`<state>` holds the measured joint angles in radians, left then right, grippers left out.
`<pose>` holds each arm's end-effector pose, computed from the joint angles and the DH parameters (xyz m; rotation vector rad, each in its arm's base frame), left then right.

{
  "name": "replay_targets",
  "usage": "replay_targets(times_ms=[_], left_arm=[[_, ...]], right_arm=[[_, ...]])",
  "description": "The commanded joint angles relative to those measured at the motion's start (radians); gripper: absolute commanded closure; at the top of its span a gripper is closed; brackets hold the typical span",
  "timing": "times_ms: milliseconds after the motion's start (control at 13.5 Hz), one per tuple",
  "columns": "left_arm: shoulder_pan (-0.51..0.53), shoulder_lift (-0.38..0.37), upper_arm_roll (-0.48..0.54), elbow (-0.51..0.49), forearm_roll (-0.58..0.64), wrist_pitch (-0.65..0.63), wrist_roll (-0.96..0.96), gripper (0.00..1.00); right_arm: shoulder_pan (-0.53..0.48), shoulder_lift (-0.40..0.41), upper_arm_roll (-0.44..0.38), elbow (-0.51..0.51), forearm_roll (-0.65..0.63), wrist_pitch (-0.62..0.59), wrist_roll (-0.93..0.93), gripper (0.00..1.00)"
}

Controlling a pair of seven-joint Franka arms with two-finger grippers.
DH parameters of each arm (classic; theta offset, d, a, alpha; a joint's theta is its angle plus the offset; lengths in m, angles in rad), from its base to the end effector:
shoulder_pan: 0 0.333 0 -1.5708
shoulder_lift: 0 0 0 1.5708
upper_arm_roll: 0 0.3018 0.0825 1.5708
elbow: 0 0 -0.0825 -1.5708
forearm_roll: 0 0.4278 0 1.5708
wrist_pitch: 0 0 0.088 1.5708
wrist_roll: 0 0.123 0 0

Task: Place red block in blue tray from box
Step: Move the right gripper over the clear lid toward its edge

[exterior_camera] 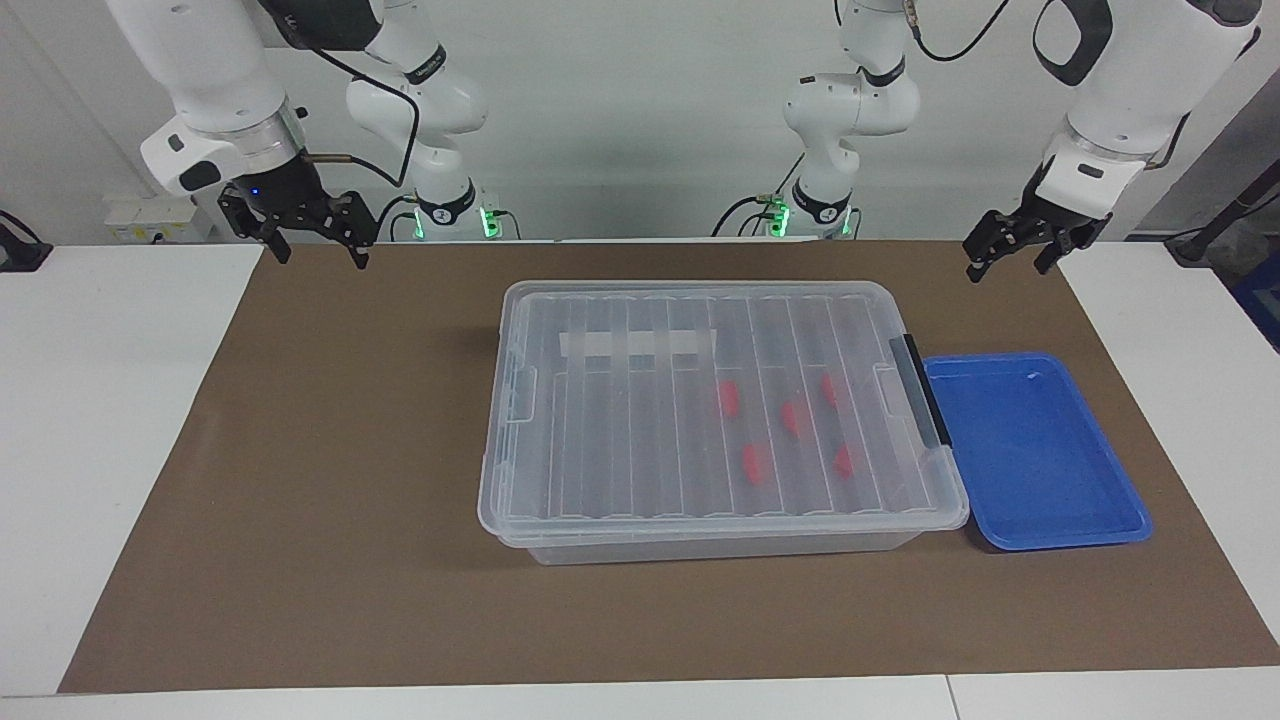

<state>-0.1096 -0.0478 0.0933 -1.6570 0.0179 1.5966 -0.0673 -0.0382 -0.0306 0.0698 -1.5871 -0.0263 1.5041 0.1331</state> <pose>0.5851 -0.0063 0.5802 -3.1266 -0.0786 0.0191 0.5811 0.0155 0.5984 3.1039 -0.1595 -0.0777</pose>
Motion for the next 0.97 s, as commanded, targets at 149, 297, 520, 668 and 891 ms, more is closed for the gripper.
replay_targets(times_ms=[149, 297, 520, 668, 891], left_arm=[[0.01, -0.026, -0.003, -0.029, -0.015, 0.014, 0.004, 0.0], [0.008, -0.024, -0.003, -0.029, -0.015, 0.014, 0.004, 0.0], [0.01, -0.024, -0.003, -0.029, -0.015, 0.014, 0.004, 0.0], [0.008, -0.024, -0.003, -0.029, -0.015, 0.014, 0.004, 0.0], [0.01, -0.024, -0.003, -0.029, -0.015, 0.014, 0.004, 0.0]], right_arm=[[-0.008, -0.029, 0.007, -0.037, -0.007, 0.039, 0.019, 0.0], [-0.003, -0.029, 0.007, -0.039, 0.003, 0.048, 0.025, 0.0], [0.006, -0.028, 0.007, -0.063, 0.002, 0.1, 0.029, 0.0], [0.03, -0.028, 0.013, -0.086, 0.002, 0.134, 0.103, 0.0], [0.083, -0.02, 0.013, -0.139, 0.002, 0.234, 0.204, 0.0]])
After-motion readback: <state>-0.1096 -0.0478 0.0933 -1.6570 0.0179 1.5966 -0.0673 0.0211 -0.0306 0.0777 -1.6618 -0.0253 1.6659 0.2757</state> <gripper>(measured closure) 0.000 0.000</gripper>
